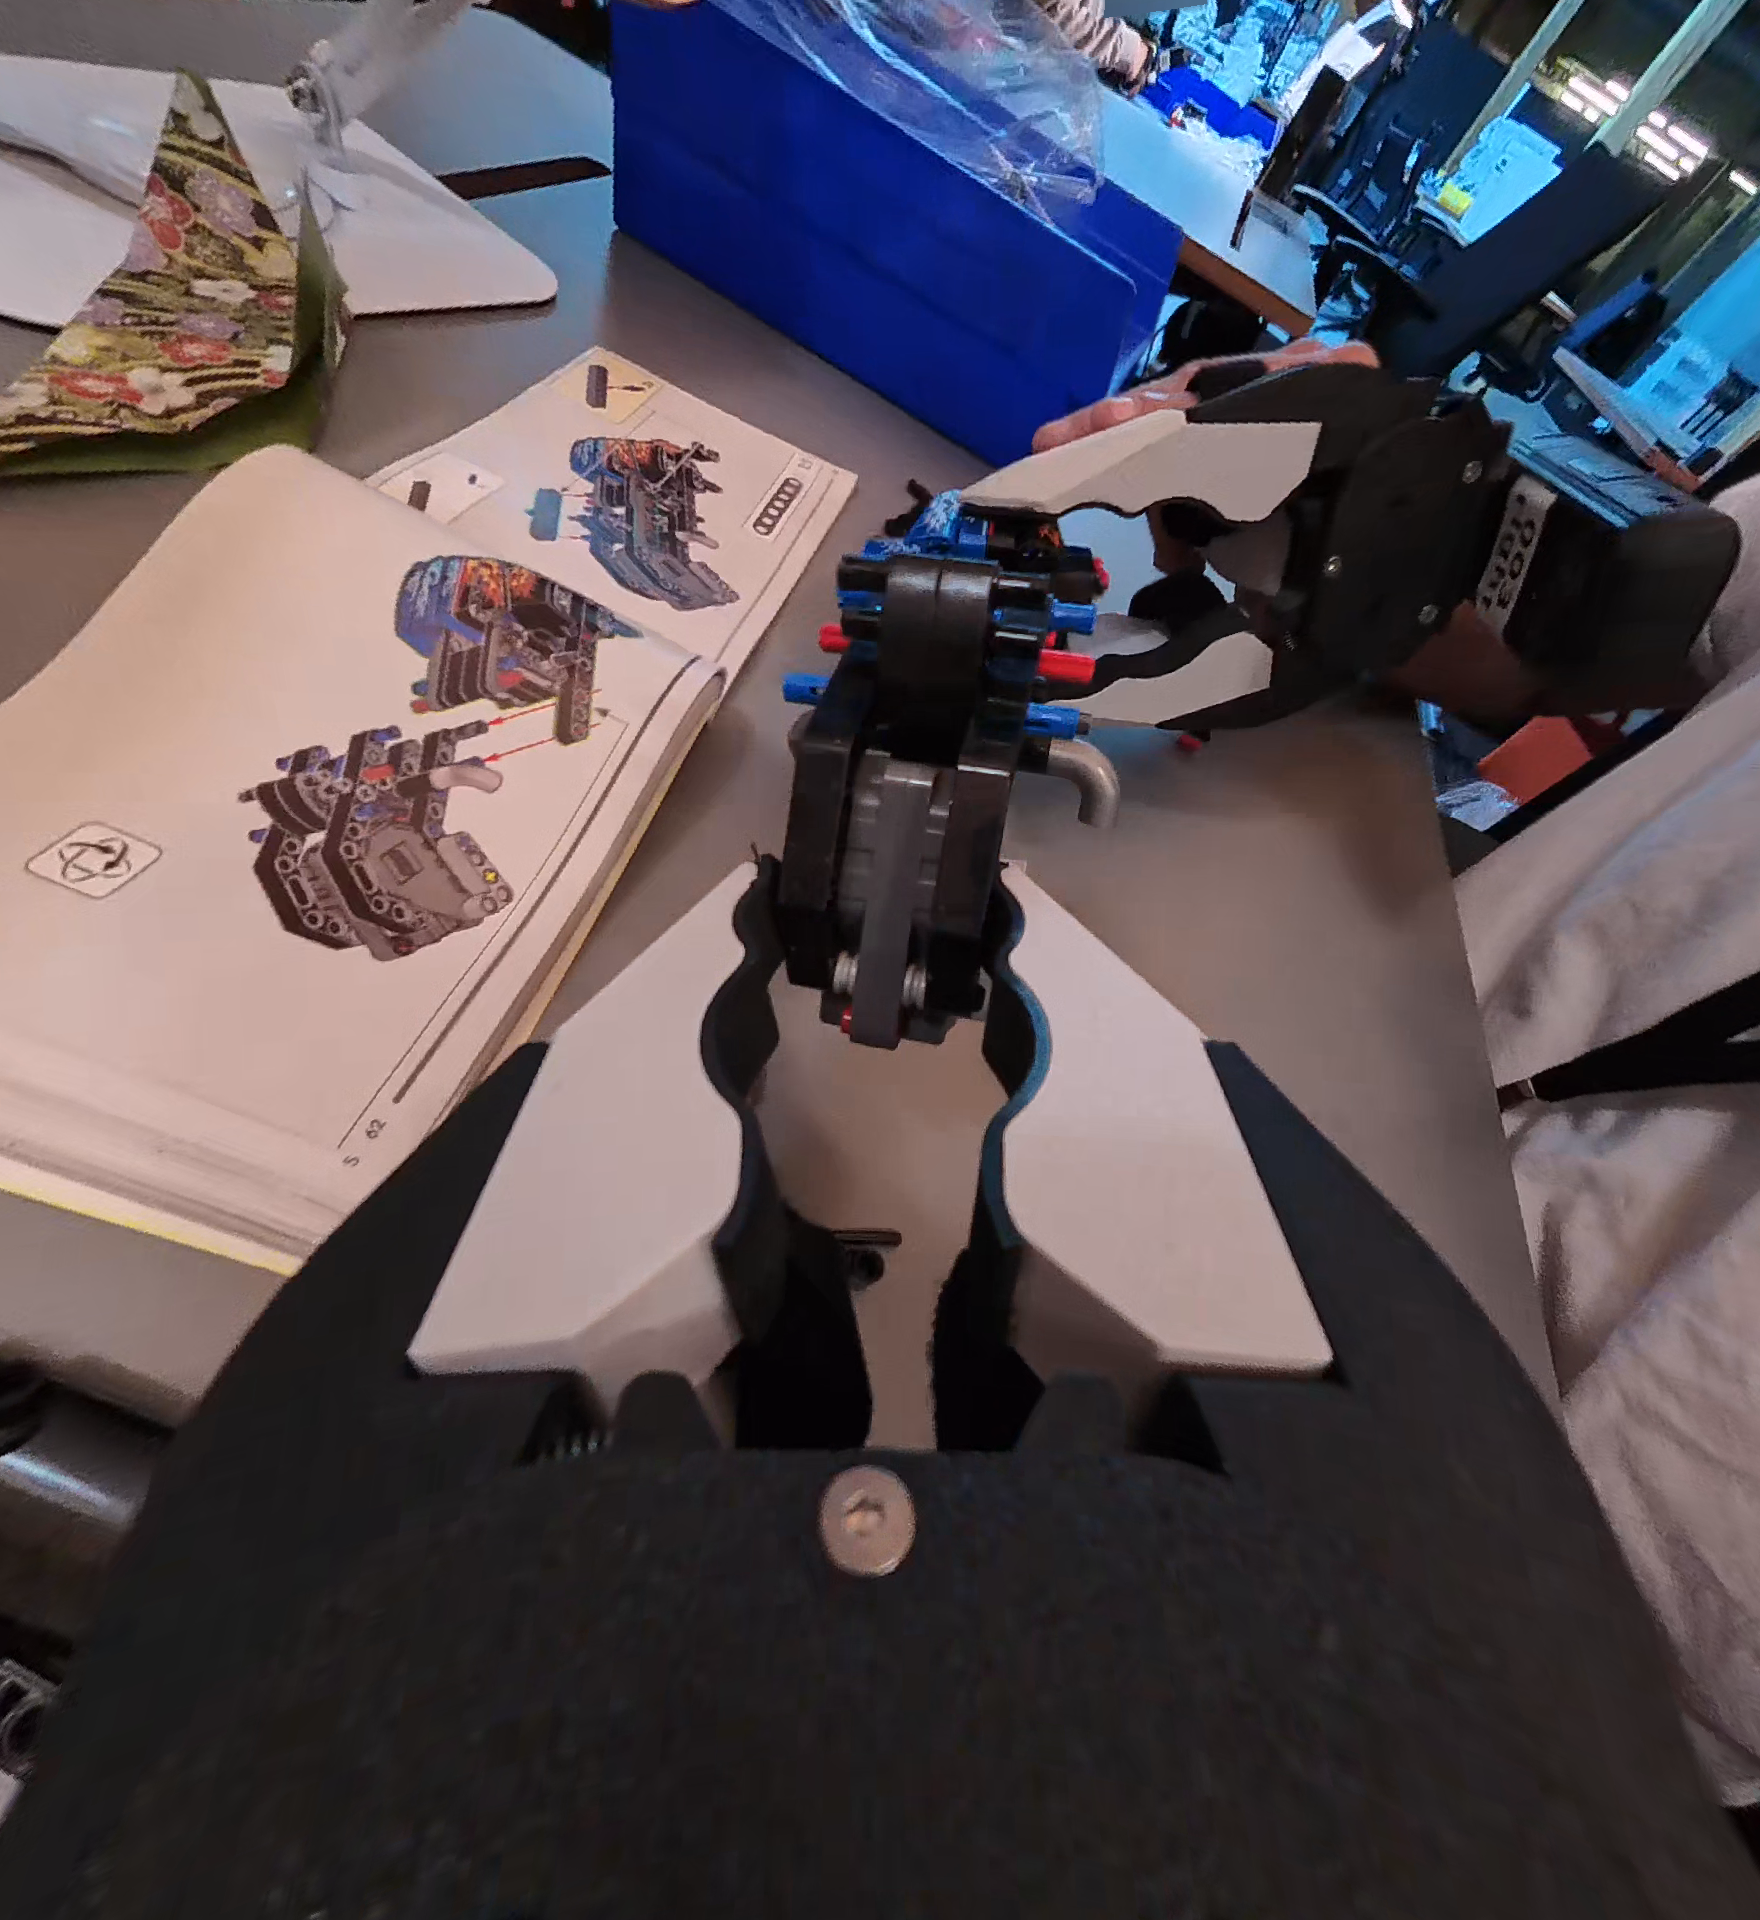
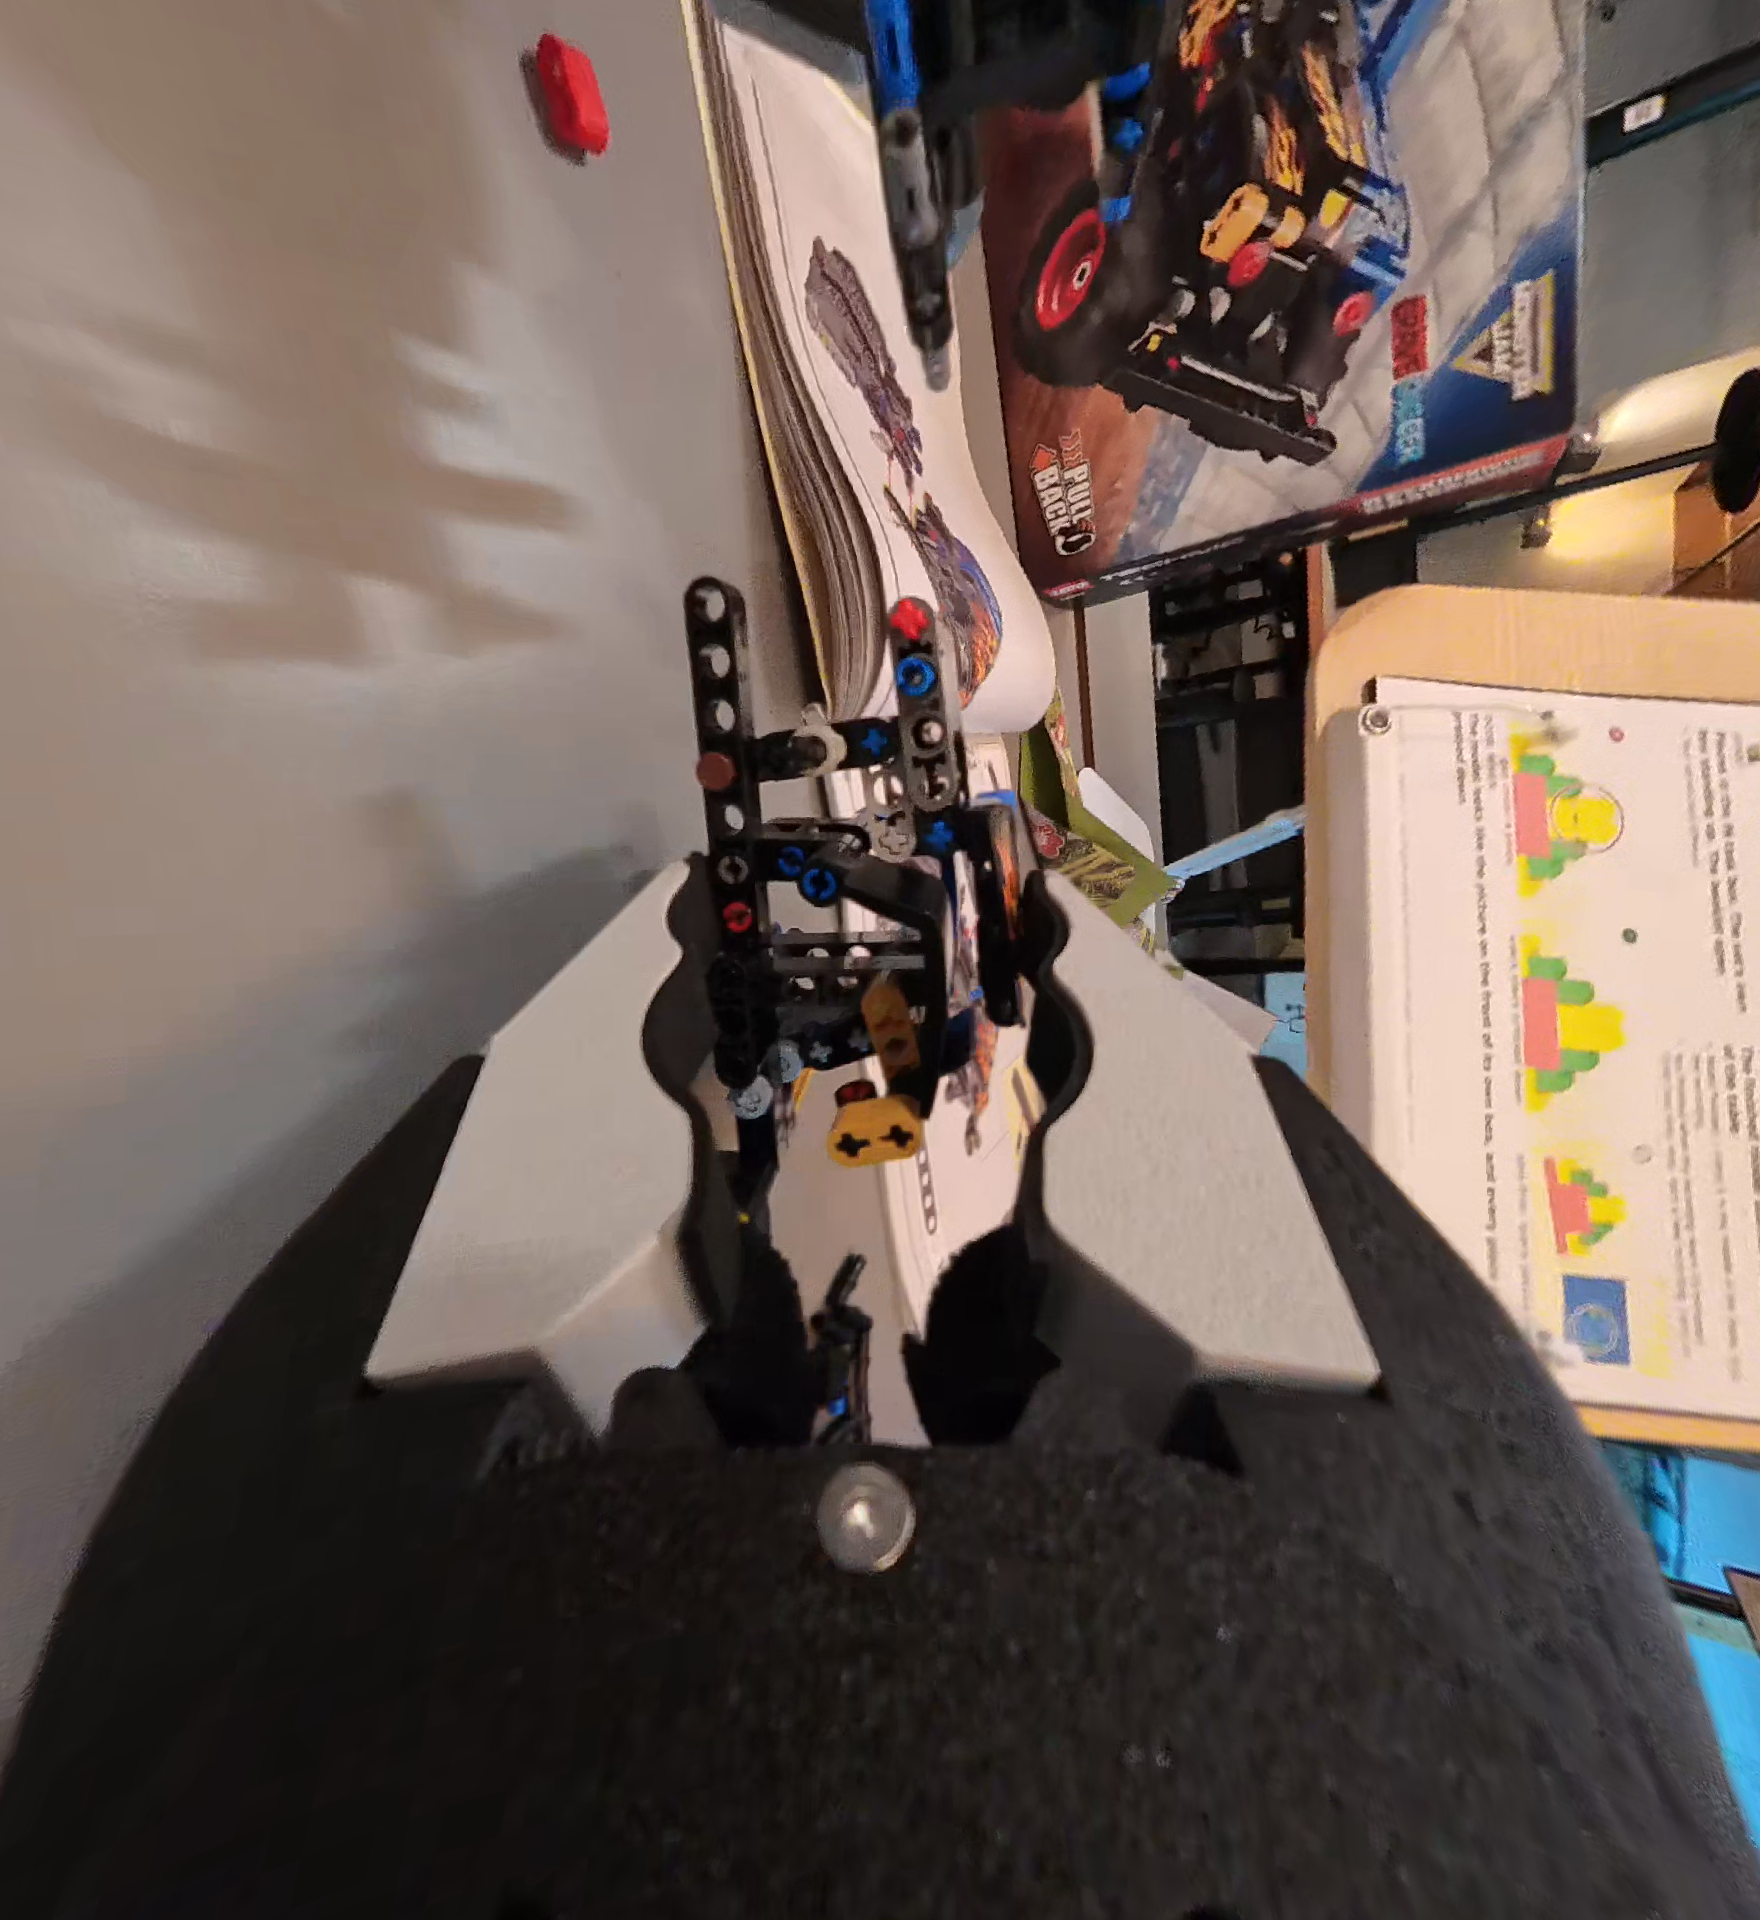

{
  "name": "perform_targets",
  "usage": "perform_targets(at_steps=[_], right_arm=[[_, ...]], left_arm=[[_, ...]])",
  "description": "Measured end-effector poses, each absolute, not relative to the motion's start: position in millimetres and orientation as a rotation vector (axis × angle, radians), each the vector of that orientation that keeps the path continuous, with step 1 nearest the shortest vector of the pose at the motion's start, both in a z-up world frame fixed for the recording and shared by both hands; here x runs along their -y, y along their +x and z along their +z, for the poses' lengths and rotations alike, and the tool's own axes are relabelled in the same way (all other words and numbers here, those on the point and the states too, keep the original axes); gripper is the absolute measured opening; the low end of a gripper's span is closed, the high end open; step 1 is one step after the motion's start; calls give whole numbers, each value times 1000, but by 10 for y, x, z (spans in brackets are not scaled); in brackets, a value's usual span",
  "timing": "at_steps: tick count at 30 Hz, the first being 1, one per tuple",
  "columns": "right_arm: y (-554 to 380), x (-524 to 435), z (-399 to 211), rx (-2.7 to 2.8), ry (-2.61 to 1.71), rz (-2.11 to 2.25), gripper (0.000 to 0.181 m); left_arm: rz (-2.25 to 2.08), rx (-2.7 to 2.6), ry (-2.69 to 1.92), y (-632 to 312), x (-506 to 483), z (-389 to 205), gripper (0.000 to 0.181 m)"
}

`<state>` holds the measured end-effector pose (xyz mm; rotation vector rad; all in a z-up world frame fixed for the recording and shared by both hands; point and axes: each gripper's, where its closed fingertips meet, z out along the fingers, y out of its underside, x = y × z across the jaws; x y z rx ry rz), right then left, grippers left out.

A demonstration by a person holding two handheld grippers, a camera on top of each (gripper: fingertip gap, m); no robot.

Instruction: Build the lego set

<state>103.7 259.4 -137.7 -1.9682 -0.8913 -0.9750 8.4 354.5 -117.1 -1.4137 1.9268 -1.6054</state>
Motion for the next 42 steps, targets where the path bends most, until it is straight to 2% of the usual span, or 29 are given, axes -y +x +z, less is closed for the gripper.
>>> perform_targets(at_steps=[7, 12, 18, 42], right_arm=[[977, -2702, -1474, 820, -1983, -908, 58], [858, -2691, -1471, 847, -1964, -892, 58], [914, -2690, -1450, 824, -1953, -906, 58], [843, -2785, -1381, 837, -1900, -968, 58]], left_arm=[[-1707, -1827, -1577, 193, -3547, -1322, 34], [-1650, -1858, -1485, 176, -3430, -1236, 34], [-1376, -1913, -1450, 183, -3489, -1353, 34], [-1369, -1890, -1569, 210, -3335, -1514, 34]])
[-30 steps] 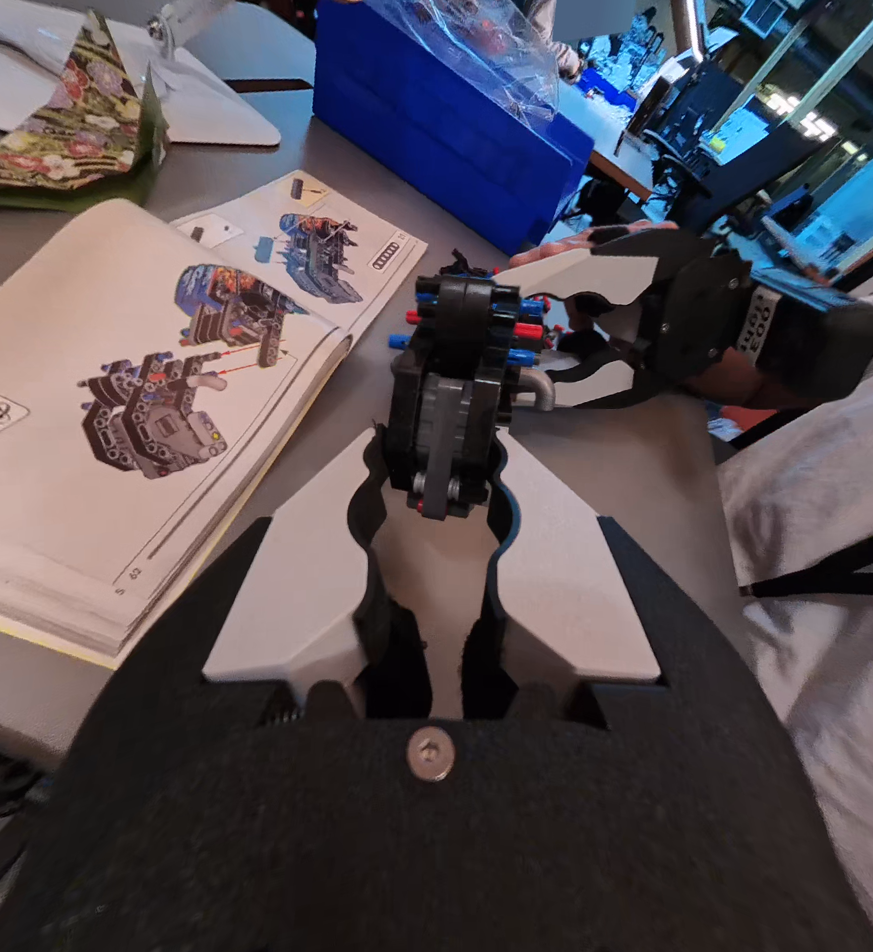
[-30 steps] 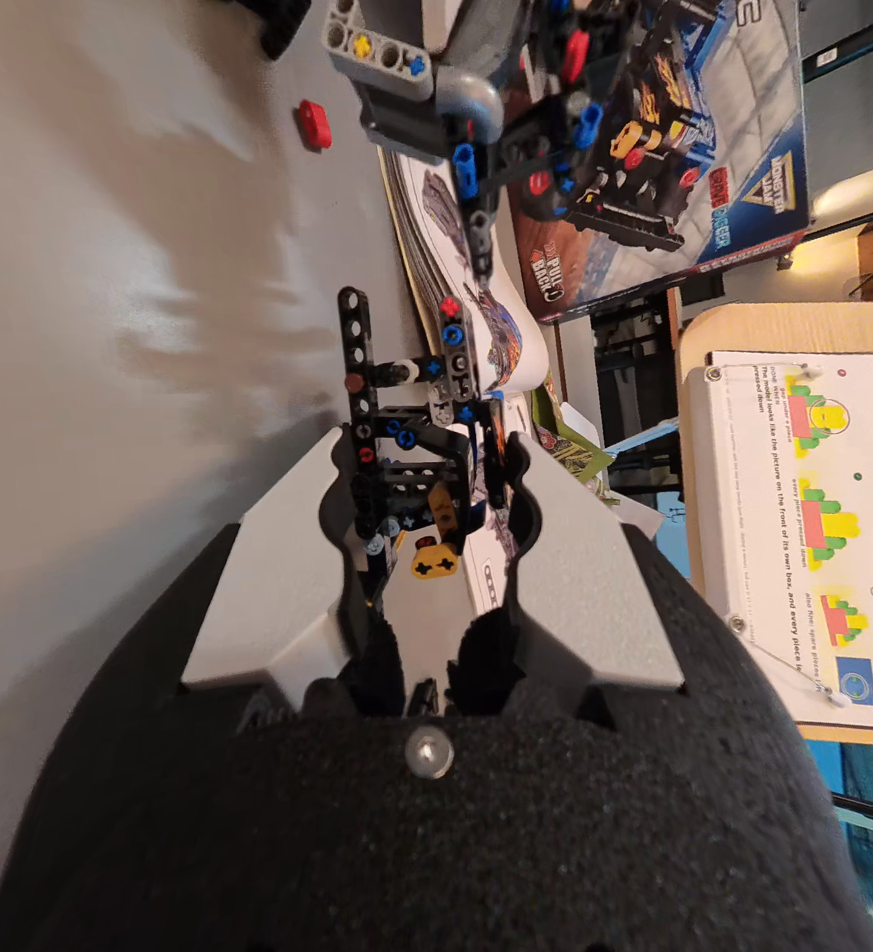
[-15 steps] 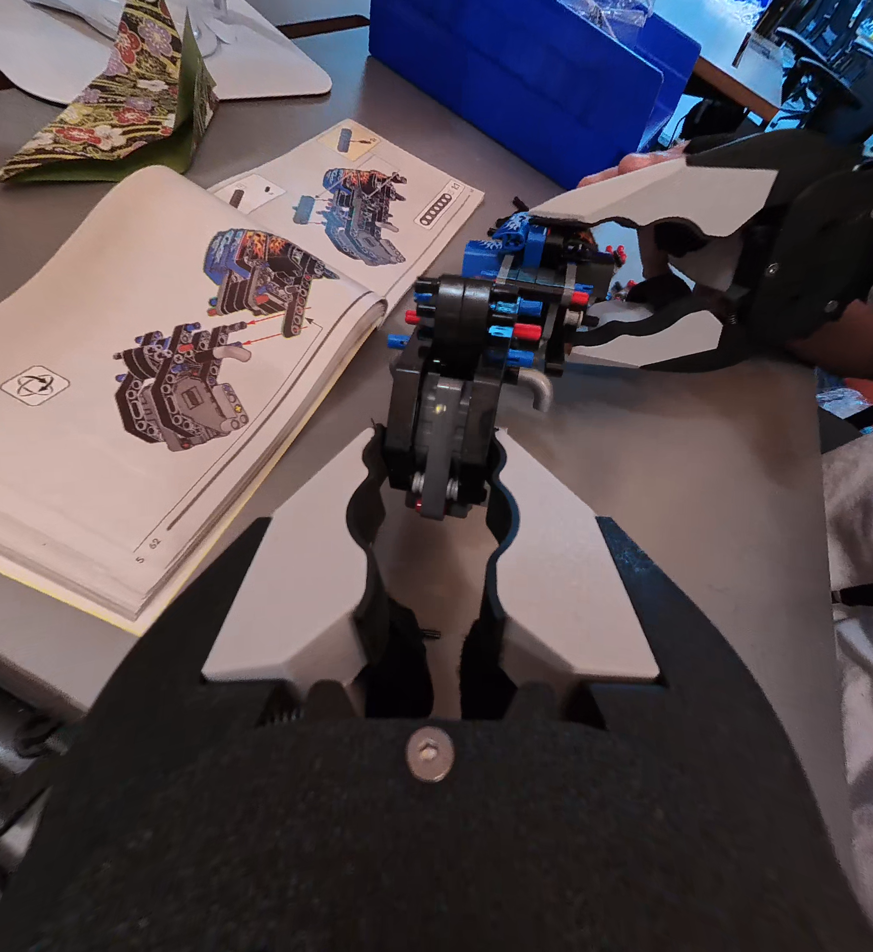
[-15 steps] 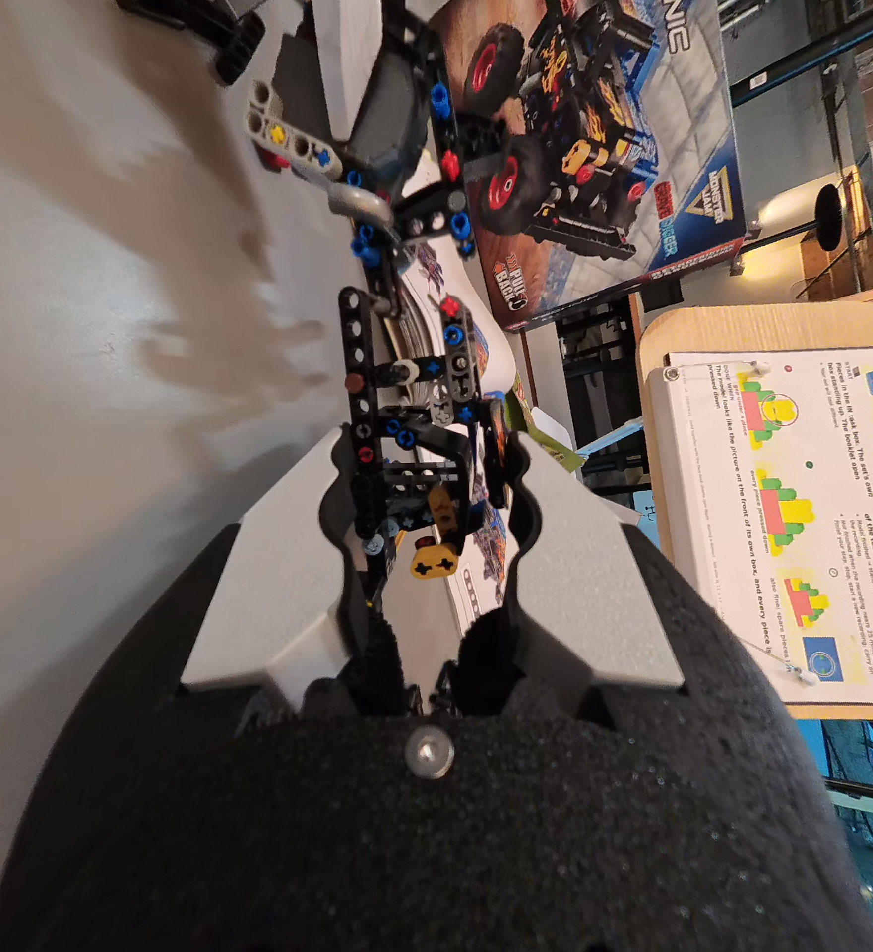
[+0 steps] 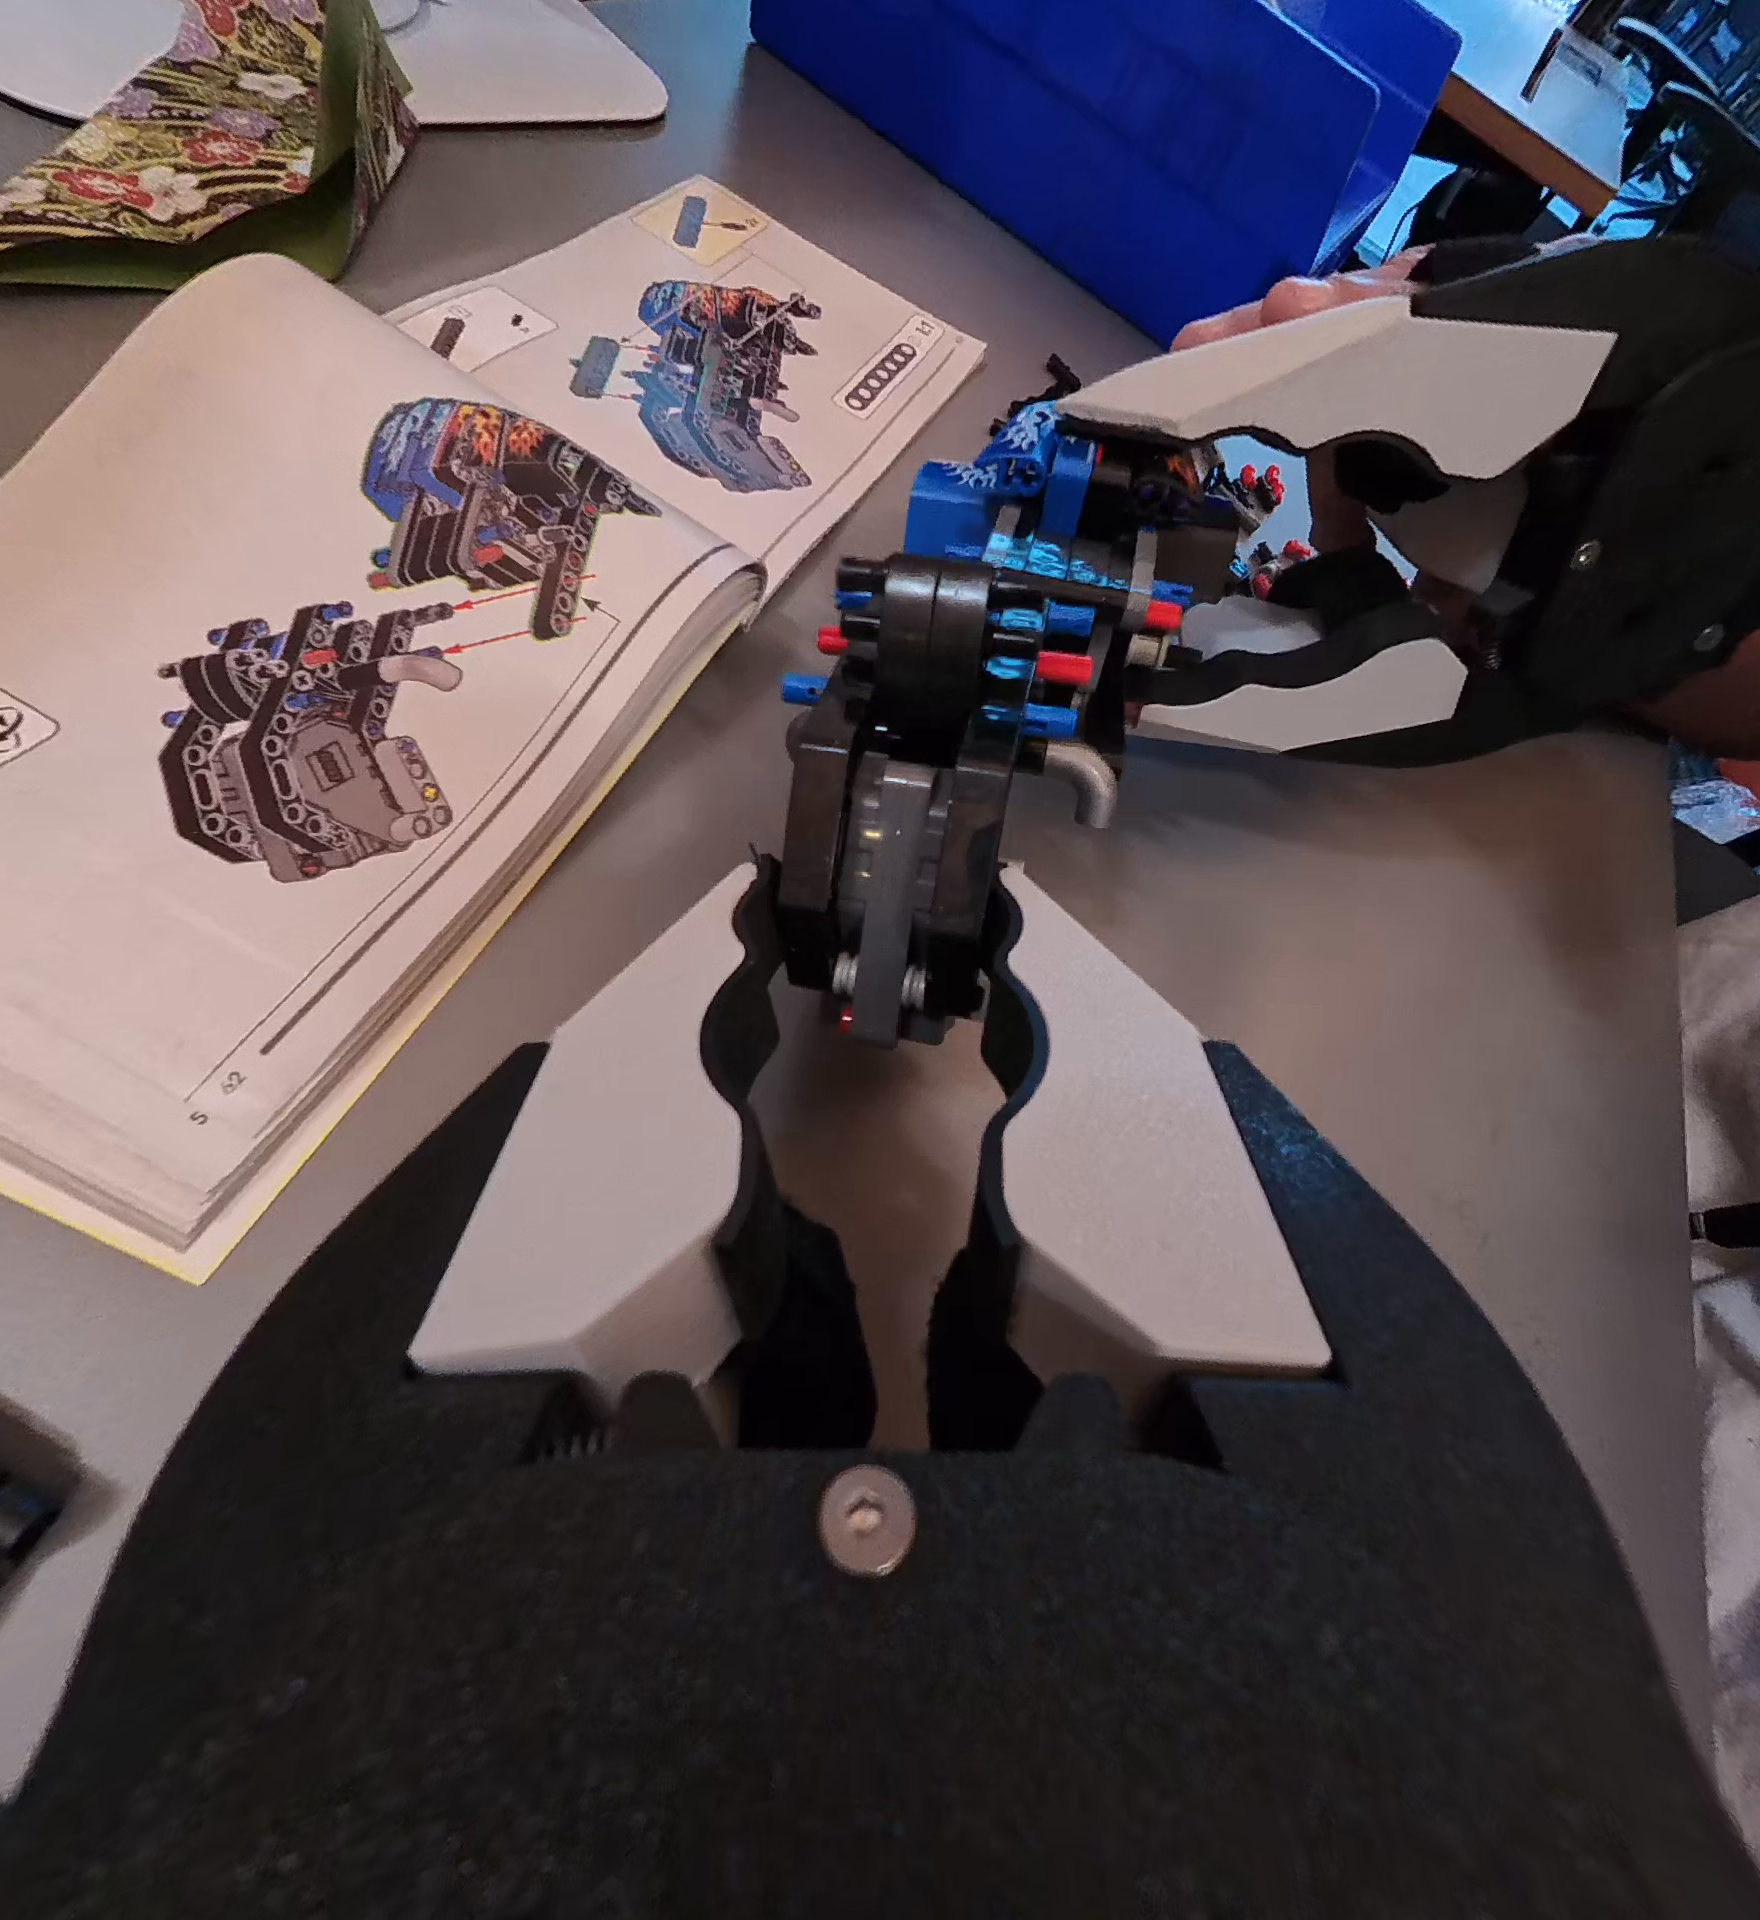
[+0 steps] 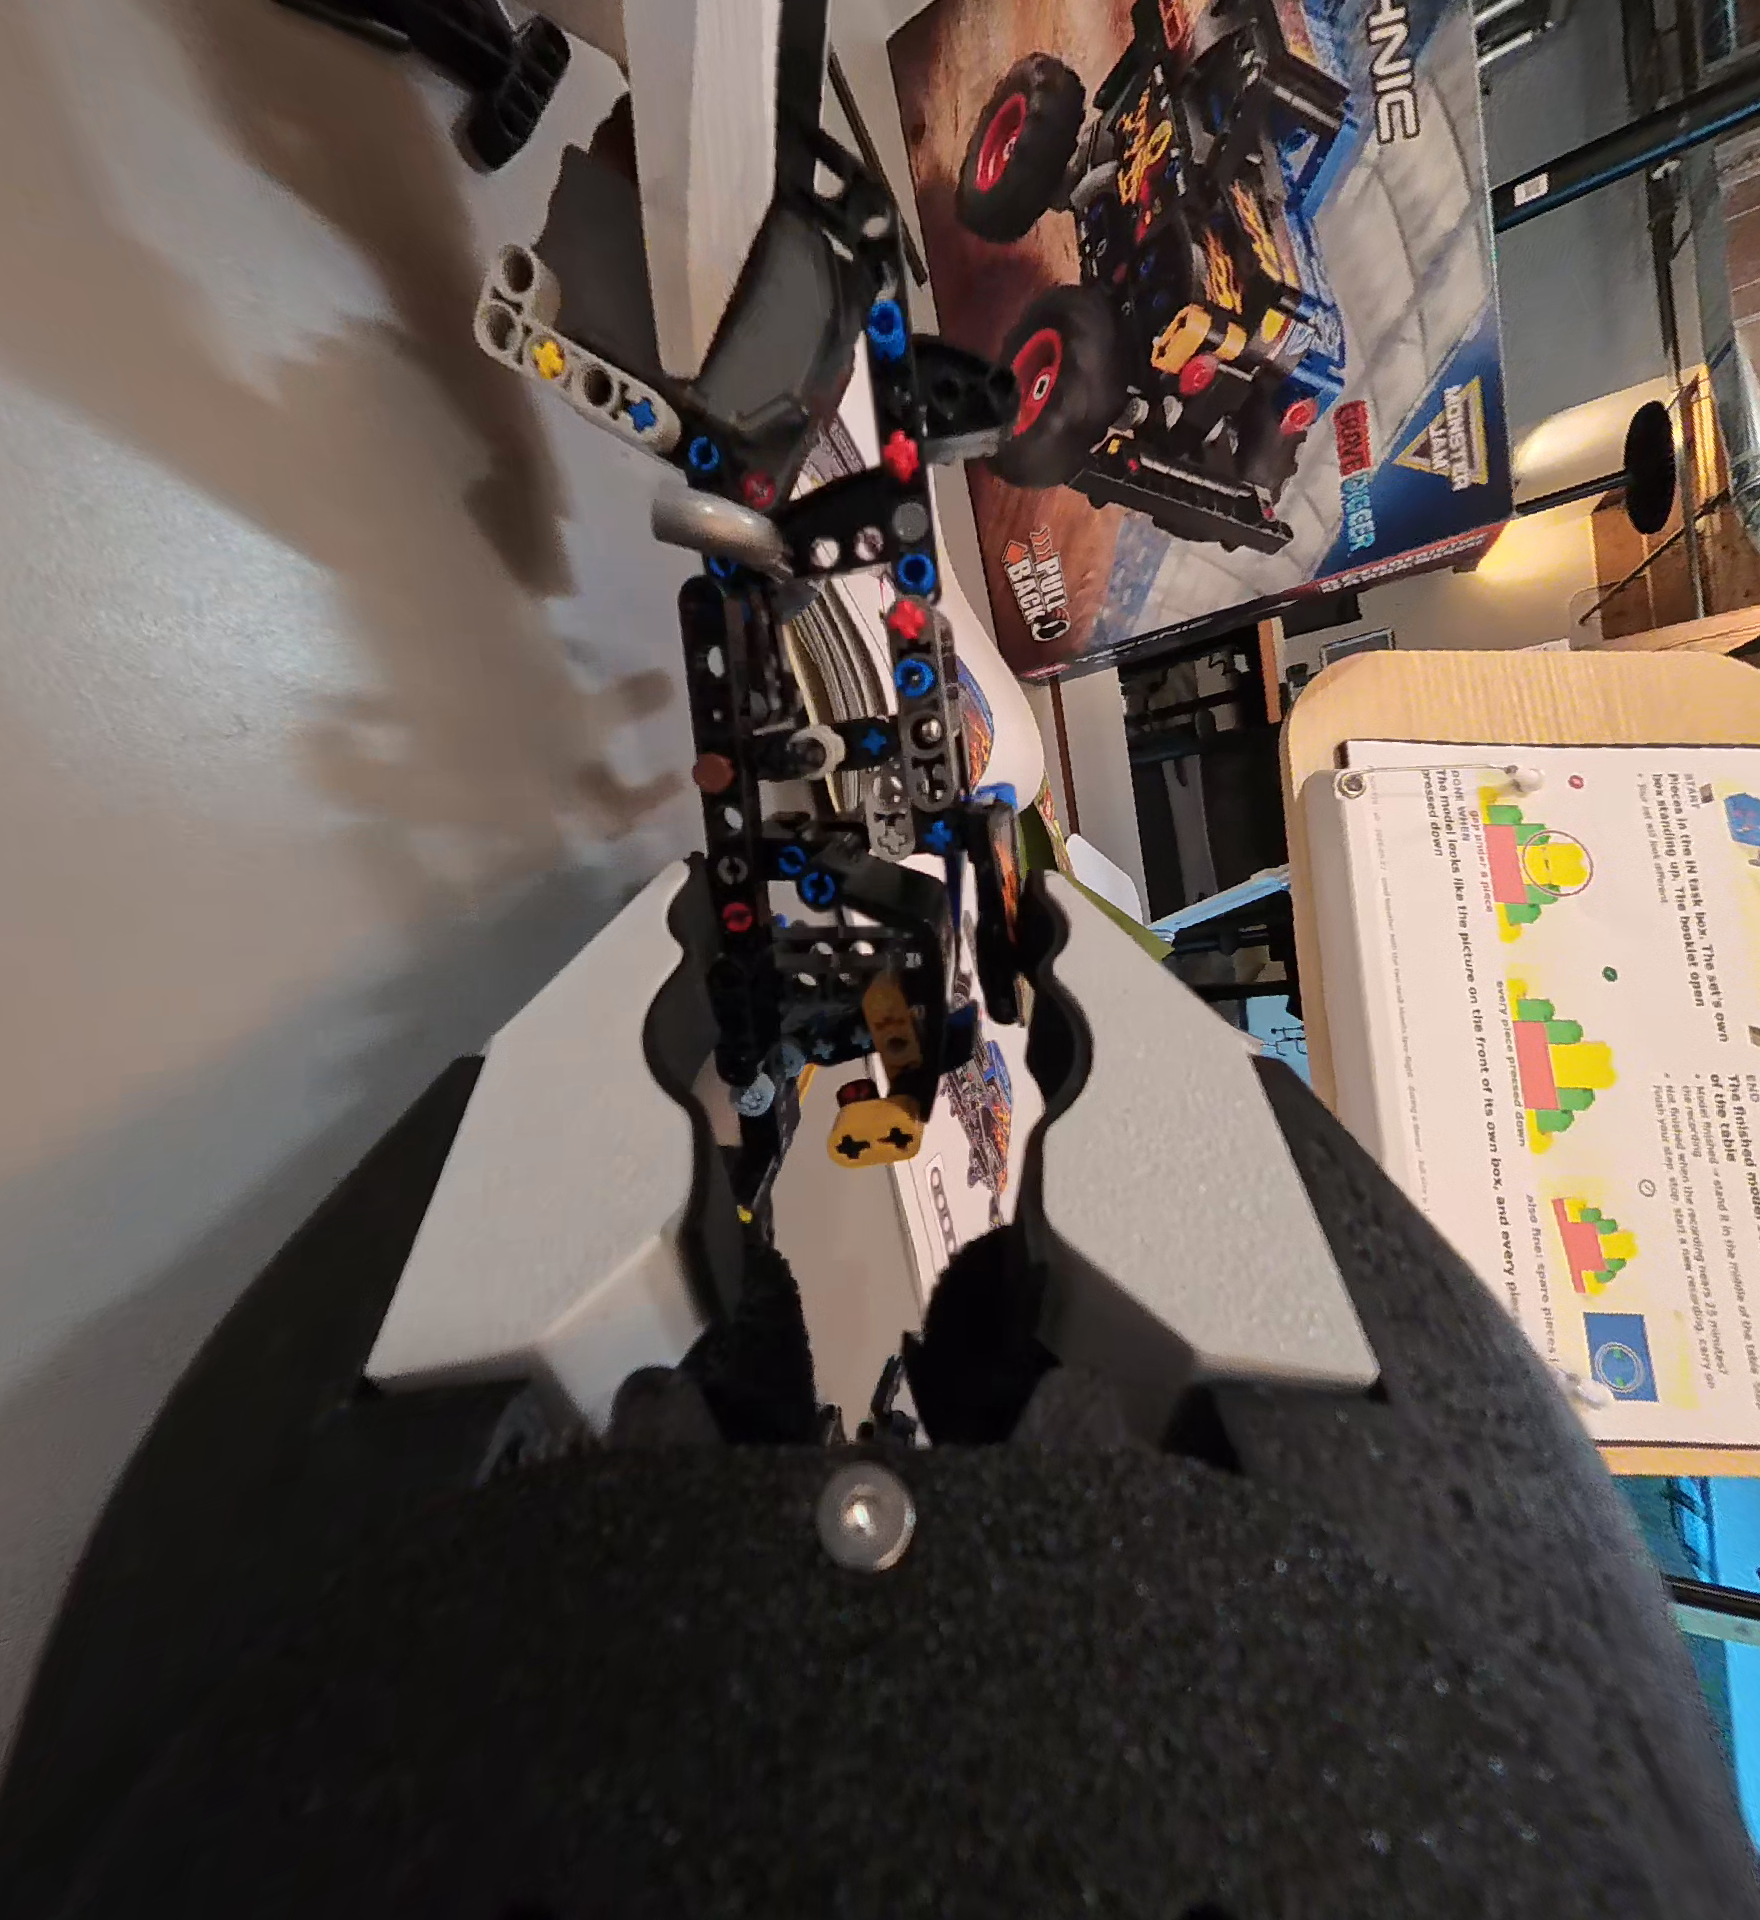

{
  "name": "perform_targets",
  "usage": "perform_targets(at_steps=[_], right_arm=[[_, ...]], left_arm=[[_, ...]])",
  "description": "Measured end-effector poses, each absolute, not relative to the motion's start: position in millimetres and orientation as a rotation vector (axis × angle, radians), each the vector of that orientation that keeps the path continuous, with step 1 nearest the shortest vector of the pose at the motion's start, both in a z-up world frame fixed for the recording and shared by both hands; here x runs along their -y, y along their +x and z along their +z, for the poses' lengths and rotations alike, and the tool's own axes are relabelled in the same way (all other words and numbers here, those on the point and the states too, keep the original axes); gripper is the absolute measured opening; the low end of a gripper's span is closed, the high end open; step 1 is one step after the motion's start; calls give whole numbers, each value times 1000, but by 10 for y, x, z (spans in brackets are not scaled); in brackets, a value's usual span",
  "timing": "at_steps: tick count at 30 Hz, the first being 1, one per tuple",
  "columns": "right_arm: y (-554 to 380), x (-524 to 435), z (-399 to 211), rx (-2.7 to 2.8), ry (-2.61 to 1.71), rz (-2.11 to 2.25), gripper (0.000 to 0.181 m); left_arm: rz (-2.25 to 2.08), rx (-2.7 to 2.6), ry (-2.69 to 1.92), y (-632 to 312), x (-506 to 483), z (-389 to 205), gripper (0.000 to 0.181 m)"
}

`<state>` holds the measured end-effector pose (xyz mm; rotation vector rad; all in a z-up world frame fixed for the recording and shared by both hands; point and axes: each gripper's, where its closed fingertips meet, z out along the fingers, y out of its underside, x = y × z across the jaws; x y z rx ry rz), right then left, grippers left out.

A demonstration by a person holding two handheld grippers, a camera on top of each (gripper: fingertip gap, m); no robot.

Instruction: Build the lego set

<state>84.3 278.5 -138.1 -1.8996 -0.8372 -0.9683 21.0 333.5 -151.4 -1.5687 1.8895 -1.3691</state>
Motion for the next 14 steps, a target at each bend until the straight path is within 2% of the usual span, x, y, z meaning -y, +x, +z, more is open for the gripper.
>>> perform_targets(at_steps=[14], right_arm=[[887, -2807, -1465, 843, -1926, -1001, 58]], left_arm=[[-1263, -1883, -1562, 200, -3325, -1534, 34]])
